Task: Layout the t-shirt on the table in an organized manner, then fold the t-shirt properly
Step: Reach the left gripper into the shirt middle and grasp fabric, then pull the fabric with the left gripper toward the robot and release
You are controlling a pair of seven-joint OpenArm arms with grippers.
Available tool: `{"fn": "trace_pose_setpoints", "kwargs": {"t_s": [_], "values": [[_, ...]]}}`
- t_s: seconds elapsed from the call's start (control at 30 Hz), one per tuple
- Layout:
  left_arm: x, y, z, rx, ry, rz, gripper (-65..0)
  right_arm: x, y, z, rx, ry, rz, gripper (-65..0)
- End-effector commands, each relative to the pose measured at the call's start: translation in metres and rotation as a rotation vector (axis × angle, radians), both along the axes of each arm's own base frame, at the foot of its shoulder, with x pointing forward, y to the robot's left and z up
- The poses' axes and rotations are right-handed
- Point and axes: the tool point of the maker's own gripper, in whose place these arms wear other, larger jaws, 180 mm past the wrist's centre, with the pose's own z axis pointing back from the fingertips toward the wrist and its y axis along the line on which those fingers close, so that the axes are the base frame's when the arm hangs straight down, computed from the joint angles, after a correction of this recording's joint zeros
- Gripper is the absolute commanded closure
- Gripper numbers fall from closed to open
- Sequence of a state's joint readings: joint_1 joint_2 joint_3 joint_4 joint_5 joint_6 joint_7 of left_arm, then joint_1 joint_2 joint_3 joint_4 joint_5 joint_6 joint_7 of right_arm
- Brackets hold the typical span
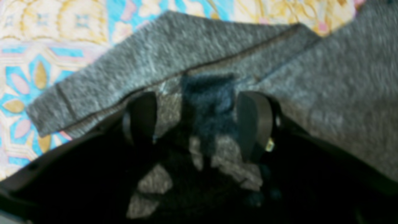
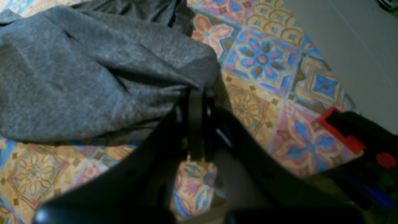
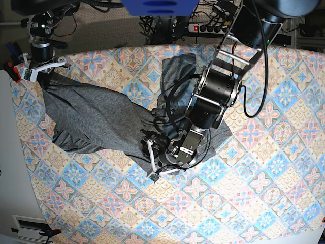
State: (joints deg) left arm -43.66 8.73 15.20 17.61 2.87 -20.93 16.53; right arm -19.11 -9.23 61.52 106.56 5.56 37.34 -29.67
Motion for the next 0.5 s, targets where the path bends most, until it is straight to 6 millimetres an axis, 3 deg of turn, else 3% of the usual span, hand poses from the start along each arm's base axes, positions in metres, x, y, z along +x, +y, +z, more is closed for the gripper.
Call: {"fn": "trace_pose_setpoints", "kwargs": {"t_s": [0.0,0.07,0.17,0.2,0.37,0.47], "values": [[0.001,0.001,0.0,0.022,0.01,-0.004,-36.1,0.004,-0.004,0.015,-0.025,-0.052,0.004,0.0],[-0.001,0.001,-0.001,0.019,0.012,-0.006,-27.5,0.004,-0.004,0.015,-0.025,-0.052,0.004,0.0],[0.001,-0.001,0.002,0.011,0.003,-0.002,-3.4,0.004,-0.004,0.015,-0.026,-0.05,0.004,0.0],[0.003,-0.001,0.004,0.003,-0.001,0.006,0.0,0.004,-0.004,0.015,-0.026,-0.05,0.004,0.0],[0.018,-0.019,0.035,-0.124,-0.038,0.041,0.0,0.004,-0.004,0.015,-0.027,-0.049,0.004,0.0],[0.031,-0.03,0.066,-0.21,-0.092,0.06,0.0,0.007,-0.004,0.016,-0.027,-0.057,0.004,0.0]]}}
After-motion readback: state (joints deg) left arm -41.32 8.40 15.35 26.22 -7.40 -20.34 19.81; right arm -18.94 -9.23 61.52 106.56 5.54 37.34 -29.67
